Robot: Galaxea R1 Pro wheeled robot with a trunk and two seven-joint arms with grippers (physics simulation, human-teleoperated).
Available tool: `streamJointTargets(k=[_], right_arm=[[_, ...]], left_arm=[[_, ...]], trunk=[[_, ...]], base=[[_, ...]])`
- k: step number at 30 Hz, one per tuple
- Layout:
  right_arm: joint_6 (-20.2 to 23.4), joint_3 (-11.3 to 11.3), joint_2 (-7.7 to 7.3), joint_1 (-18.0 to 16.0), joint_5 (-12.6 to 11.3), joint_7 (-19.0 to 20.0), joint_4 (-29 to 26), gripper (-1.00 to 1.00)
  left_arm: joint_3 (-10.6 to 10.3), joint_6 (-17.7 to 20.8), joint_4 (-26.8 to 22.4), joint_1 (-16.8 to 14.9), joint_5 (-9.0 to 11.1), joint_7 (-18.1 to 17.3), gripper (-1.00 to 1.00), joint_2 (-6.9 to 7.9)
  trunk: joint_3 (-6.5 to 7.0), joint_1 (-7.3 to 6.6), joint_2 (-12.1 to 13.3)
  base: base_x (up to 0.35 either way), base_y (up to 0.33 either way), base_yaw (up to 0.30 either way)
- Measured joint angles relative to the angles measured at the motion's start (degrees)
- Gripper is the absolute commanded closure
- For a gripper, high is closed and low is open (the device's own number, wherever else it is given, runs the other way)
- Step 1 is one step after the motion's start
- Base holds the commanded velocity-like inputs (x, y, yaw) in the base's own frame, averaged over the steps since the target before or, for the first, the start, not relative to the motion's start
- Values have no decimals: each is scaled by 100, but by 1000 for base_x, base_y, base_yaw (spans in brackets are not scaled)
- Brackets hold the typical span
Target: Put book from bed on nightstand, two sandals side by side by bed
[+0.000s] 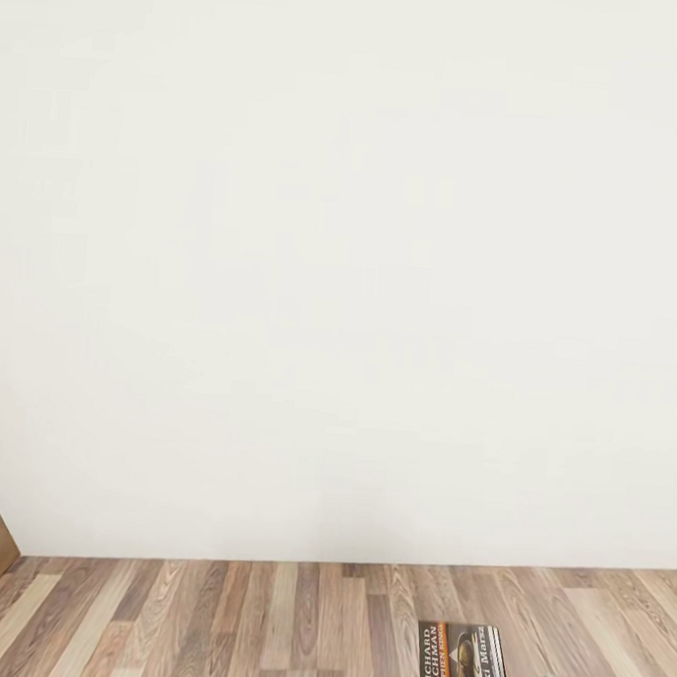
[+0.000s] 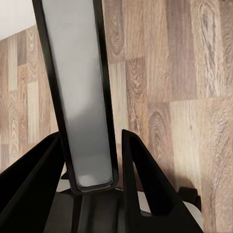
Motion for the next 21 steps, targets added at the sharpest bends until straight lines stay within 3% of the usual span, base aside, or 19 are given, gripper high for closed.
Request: streamJointTargets(k=[8, 21], right_arm=[[0, 4, 0, 0, 1, 0, 0, 100], [0, 3, 0, 0, 1, 0, 1, 100]], left_arm=[[7, 0, -1, 2, 4, 0, -100, 0], [11, 0, 0, 5, 12, 9, -100, 8]], trunk=[[0, 0, 0], [0, -2, -1]], base=[[81, 0, 0], [311, 0, 0]])
